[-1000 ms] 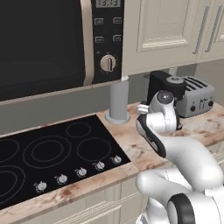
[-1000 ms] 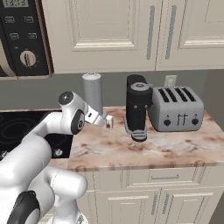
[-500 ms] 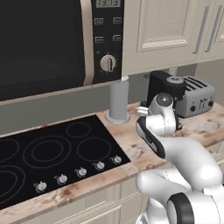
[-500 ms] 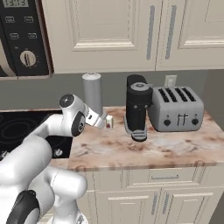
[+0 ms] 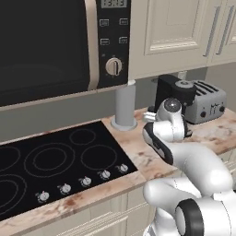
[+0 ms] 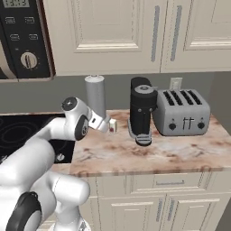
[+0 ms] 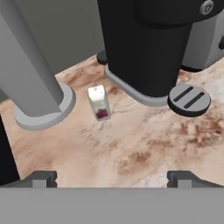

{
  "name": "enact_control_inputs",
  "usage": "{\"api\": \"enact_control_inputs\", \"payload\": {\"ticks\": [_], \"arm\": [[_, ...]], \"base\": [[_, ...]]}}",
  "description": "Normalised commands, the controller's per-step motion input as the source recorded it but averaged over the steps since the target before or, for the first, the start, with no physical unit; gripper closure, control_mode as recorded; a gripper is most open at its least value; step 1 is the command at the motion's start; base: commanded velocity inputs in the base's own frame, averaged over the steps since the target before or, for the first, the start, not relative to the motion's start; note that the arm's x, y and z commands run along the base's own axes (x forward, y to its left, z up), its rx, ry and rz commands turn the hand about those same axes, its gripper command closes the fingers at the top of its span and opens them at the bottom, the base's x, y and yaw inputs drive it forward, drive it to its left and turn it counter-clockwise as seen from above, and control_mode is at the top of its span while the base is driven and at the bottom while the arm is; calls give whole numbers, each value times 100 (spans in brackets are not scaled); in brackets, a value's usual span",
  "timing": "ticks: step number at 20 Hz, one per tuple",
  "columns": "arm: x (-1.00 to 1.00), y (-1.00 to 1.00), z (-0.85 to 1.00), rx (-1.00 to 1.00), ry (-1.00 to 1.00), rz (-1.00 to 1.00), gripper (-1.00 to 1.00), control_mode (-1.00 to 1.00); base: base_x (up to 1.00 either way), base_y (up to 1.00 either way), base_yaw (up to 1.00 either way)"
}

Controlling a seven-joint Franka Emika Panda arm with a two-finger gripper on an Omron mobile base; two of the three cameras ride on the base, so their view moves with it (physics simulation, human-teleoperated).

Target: Move the drinks to the dining counter.

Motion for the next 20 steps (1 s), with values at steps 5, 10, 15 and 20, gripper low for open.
{"api": "enact_control_inputs", "payload": {"ticks": [5, 10, 15, 20], "arm": [[24, -5, 0, 0, 0, 0, -100, -100], [19, 0, 0, 0, 0, 0, -100, -100], [2, 0, 0, 0, 0, 0, -100, -100], [7, 0, -5, 0, 0, 0, -100, -100]], "base": [[0, 0, 0], [0, 0, 0], [0, 0, 0], [0, 0, 0]]}}
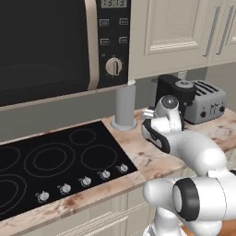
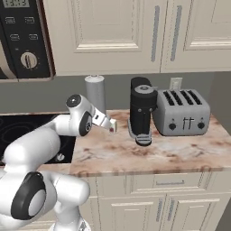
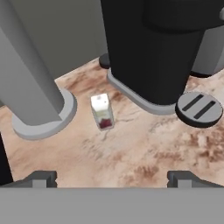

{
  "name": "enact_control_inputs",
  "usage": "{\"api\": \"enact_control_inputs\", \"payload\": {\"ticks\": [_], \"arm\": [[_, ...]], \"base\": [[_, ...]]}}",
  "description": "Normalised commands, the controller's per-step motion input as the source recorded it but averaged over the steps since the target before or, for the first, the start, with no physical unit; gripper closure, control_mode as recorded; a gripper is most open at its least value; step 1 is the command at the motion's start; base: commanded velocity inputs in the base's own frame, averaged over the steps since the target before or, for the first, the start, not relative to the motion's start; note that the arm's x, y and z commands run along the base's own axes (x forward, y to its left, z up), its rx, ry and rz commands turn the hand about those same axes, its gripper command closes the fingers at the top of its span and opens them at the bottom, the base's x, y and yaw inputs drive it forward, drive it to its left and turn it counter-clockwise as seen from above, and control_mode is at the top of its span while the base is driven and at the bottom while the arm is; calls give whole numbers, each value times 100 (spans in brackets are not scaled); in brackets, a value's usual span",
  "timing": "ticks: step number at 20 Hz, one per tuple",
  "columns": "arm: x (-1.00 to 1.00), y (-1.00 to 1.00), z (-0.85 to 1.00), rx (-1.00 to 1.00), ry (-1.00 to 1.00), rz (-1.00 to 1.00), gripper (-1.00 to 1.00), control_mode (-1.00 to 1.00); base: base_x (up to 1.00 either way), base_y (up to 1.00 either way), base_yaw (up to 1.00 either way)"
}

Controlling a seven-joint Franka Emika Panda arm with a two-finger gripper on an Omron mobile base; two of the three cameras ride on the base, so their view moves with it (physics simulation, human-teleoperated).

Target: Move the drinks to the dining counter.

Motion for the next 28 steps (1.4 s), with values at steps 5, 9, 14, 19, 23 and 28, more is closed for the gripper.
{"api": "enact_control_inputs", "payload": {"ticks": [5, 9, 14, 19, 23, 28], "arm": [[10, 0, -8, 0, 0, 0, -100, -100], [18, 0, -9, 0, 0, 0, -100, -100], [16, 0, -6, 0, 0, 0, -100, -100], [14, 0, -5, 0, 0, 0, -100, -100], [14, 0, -10, 0, 0, 0, -100, -100], [16, 0, -13, 0, 0, 0, -100, -100]], "base": [[0, 0, 0], [0, 0, 0], [0, 0, 0], [0, 0, 0], [0, 0, 0], [0, 0, 0]]}}
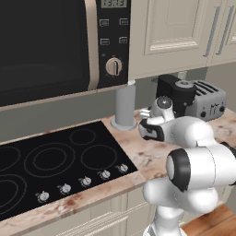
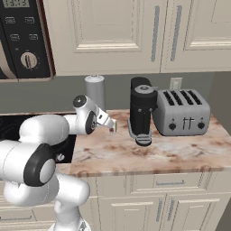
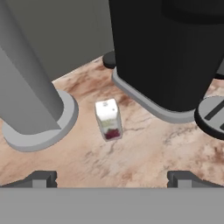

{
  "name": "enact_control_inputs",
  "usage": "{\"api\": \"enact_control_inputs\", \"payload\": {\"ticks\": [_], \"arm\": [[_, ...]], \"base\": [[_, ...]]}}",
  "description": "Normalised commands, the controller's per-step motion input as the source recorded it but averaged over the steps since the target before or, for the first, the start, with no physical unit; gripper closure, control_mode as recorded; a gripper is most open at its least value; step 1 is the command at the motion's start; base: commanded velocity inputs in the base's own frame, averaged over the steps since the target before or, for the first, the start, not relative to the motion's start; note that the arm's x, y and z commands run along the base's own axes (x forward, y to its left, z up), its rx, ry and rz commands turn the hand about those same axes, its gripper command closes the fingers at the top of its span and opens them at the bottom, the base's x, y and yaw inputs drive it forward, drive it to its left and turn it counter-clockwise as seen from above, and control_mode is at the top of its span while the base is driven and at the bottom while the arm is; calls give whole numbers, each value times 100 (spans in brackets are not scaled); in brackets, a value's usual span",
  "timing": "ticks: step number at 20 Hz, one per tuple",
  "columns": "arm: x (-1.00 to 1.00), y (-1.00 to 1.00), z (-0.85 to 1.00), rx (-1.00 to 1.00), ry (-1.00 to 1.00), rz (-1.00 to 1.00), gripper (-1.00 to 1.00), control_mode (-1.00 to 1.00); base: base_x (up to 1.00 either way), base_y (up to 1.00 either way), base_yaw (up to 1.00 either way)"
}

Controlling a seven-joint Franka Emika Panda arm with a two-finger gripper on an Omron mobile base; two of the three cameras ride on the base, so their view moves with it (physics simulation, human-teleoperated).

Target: Move the drinks to the dining counter.

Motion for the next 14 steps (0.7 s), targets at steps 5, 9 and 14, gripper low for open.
{"api": "enact_control_inputs", "payload": {"ticks": [5, 9, 14], "arm": [[14, 0, -12, 0, 0, 0, -100, -100], [21, 0, -12, 0, 0, 0, -100, -100], [18, 0, -8, 0, 0, 0, -100, -100]], "base": [[0, 0, 0], [0, 0, 0], [0, 0, 0]]}}
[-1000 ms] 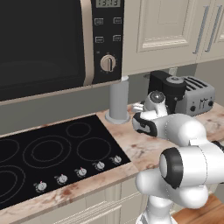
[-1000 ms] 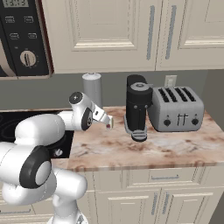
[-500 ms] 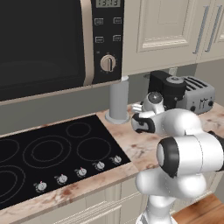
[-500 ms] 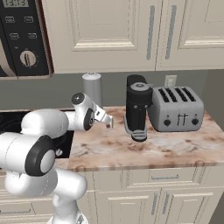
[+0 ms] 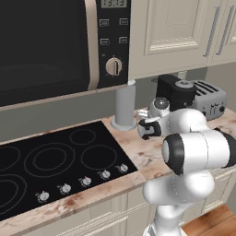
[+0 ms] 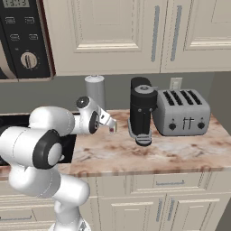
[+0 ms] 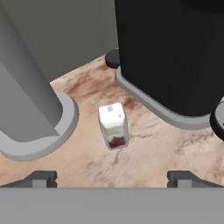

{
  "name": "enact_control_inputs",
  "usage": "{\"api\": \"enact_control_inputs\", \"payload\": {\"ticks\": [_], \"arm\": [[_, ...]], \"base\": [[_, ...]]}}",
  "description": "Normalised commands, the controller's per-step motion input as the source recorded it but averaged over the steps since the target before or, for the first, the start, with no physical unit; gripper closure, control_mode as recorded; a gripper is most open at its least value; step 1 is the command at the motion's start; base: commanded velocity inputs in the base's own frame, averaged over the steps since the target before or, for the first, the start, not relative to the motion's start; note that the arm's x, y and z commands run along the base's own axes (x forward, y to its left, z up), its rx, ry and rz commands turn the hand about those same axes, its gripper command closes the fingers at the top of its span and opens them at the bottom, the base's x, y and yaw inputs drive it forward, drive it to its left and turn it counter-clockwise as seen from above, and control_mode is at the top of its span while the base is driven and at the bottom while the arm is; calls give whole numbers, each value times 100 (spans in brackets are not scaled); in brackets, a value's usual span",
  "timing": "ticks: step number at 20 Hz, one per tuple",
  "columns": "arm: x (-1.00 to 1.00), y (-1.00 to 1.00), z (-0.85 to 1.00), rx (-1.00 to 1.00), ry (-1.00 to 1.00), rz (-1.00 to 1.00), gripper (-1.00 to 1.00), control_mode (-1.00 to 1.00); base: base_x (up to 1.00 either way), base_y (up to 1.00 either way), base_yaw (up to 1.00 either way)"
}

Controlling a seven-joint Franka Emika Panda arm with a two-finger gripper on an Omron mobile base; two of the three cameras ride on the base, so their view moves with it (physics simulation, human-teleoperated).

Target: Move the drinks to the dining counter.

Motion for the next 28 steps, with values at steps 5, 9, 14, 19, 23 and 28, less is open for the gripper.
{"api": "enact_control_inputs", "payload": {"ticks": [5, 9, 14, 19, 23, 28], "arm": [[17, 0, -7, 0, 0, 0, -100, -100], [17, 0, -11, 0, 0, 1, -100, -100], [19, 0, -15, 0, 0, 1, -100, -100], [19, -1, -14, 0, 0, 0, -100, -100], [18, -1, -9, 0, 0, 1, -100, -100], [9, -6, -10, 0, 0, 0, -100, -100]], "base": [[0, 0, 0], [0, 0, 0], [0, 0, 0], [0, 0, 0], [0, 0, 0], [0, 0, 0]]}}
